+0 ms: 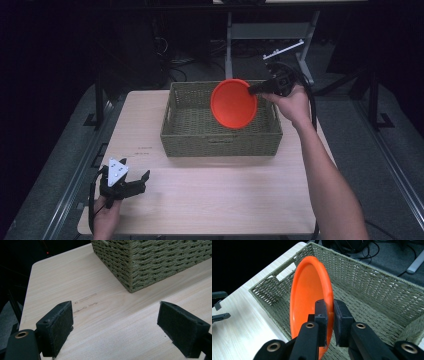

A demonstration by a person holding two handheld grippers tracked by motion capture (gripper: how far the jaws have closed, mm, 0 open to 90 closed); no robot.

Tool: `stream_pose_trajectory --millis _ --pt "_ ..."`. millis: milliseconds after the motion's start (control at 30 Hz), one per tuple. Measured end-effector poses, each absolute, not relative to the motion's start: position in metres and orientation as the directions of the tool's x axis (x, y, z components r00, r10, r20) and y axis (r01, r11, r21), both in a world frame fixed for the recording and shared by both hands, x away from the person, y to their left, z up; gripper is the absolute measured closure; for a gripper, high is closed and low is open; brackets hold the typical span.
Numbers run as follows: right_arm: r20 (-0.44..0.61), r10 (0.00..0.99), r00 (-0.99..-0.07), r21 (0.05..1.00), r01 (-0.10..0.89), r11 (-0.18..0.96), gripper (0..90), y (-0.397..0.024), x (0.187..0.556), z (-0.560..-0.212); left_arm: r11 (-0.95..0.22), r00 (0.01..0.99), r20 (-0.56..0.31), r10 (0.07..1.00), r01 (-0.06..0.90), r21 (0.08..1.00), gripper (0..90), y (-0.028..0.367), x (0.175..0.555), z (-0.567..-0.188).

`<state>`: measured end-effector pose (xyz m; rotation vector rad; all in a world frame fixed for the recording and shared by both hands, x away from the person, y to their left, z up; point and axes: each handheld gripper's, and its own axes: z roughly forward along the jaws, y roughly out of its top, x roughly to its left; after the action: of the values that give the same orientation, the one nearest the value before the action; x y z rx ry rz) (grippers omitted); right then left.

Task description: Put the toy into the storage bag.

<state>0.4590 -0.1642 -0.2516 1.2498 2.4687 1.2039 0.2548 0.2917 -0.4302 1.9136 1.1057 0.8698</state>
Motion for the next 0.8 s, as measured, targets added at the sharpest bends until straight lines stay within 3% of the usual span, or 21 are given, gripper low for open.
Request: stream_pose_trajectory --millis 800 --pt "0.239 0.760 -0.605 0.679 0.663 0.314 82.2 -0.159 0.481 -0.278 -0.340 0.394 0.180 0.902 0.386 0.858 12.9 0.293 0.255 -0.430"
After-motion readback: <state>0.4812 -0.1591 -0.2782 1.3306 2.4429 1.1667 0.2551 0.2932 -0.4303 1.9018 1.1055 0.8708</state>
